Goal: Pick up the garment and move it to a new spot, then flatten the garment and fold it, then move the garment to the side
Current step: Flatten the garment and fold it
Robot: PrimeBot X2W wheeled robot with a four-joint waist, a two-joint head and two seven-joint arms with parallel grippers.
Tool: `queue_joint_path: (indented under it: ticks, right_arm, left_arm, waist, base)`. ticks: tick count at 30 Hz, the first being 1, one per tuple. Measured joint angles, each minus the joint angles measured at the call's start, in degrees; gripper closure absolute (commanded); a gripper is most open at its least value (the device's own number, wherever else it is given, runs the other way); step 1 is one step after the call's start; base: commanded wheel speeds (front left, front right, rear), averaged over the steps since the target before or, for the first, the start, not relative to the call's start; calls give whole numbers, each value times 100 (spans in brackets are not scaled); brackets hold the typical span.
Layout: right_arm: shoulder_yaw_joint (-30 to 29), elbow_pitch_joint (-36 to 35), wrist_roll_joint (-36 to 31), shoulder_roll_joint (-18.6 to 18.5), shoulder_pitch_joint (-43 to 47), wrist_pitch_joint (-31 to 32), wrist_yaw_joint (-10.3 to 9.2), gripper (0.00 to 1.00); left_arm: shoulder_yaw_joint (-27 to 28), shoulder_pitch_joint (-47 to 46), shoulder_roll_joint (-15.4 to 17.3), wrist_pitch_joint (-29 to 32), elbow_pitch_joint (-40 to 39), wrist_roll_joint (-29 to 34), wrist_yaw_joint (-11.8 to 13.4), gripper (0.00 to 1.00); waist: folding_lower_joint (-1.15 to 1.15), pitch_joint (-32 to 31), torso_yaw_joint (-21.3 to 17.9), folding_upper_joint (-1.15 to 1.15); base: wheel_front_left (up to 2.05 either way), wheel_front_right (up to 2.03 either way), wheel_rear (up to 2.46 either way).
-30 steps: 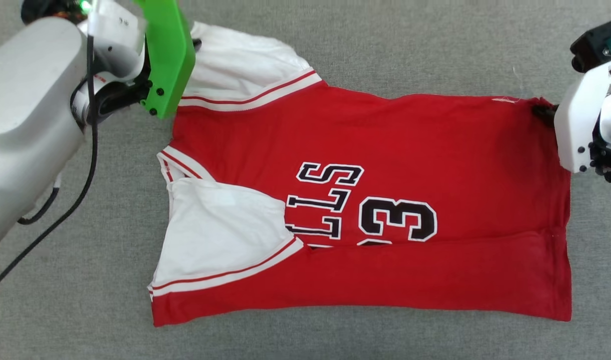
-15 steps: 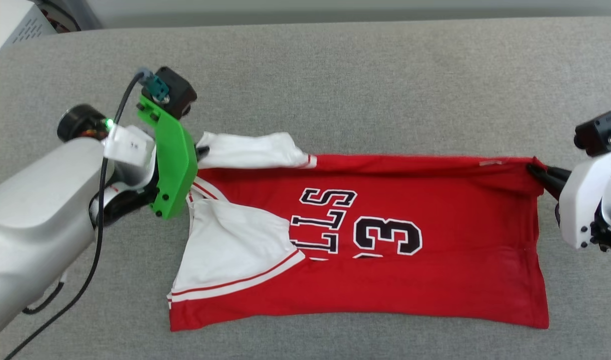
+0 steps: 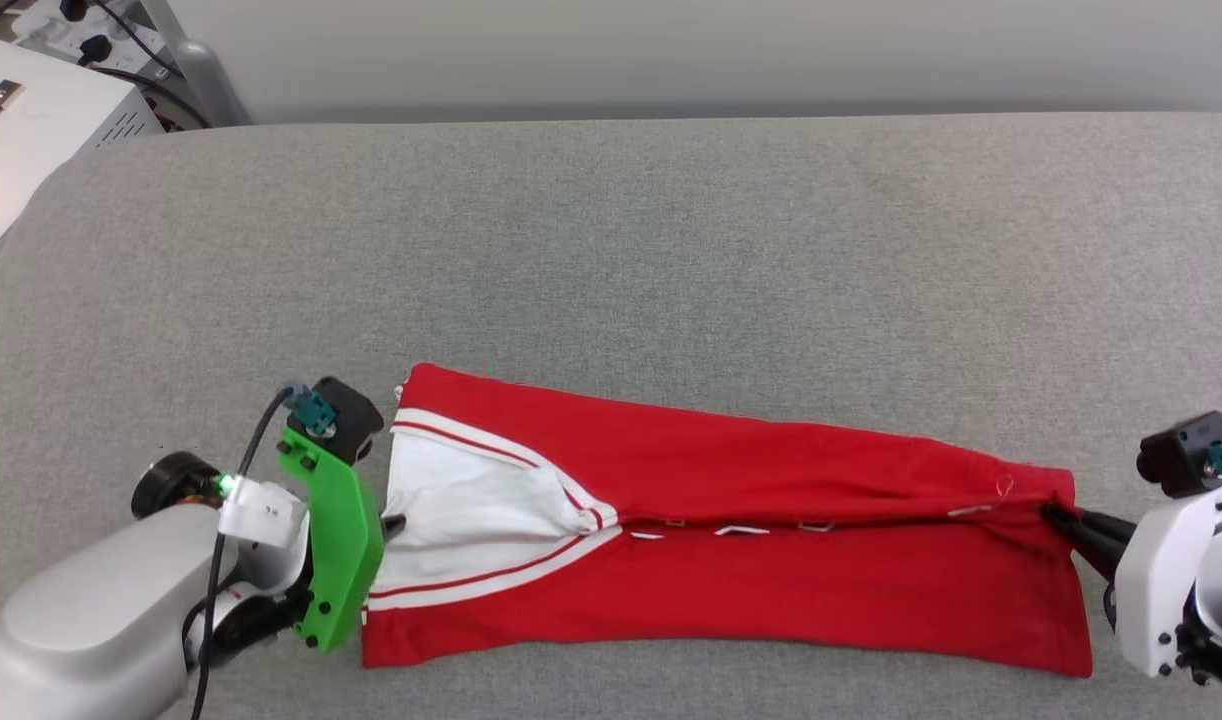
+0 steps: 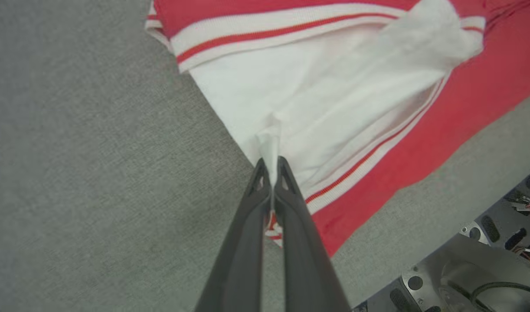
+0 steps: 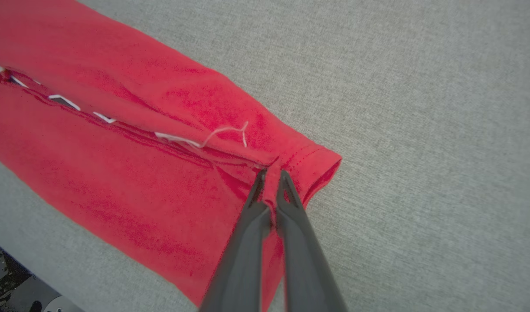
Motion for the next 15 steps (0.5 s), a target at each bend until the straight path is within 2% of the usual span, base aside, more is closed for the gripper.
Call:
queue_joint_path:
  ticks: [9, 10, 11, 12, 15]
  right_arm:
    - [-231, 55, -127, 248, 573, 307, 0, 100]
    - [-292, 48, -113, 291, 576, 321, 0, 89]
    - [-352, 37, -103, 338, 578, 331, 0, 14]
    - [-394, 16, -101, 361, 581, 336, 0, 0]
    - [-533, -177, -105, 380, 616, 337, 0, 0]
  left_arm:
    - [-4, 316, -246, -315, 335, -133, 51, 100]
    - [20, 336, -279, -410, 412, -134, 48, 100]
    - [47, 361, -305, -509, 477, -135, 47, 36]
    - [64, 375, -328, -615, 514, -132, 47, 0]
    - [155, 476, -366, -1123, 592, -71, 105, 0]
  waist:
    - [0, 238, 9, 0]
    - [0, 254, 1, 0]
    - [0, 256, -8, 0]
    - [0, 247, -14, 0]
    - [0, 159, -36, 0]
  base:
    - [0, 0, 0]
    - [0, 0, 0]
    - [0, 0, 0]
    - [0, 0, 0]
    - [0, 0, 0]
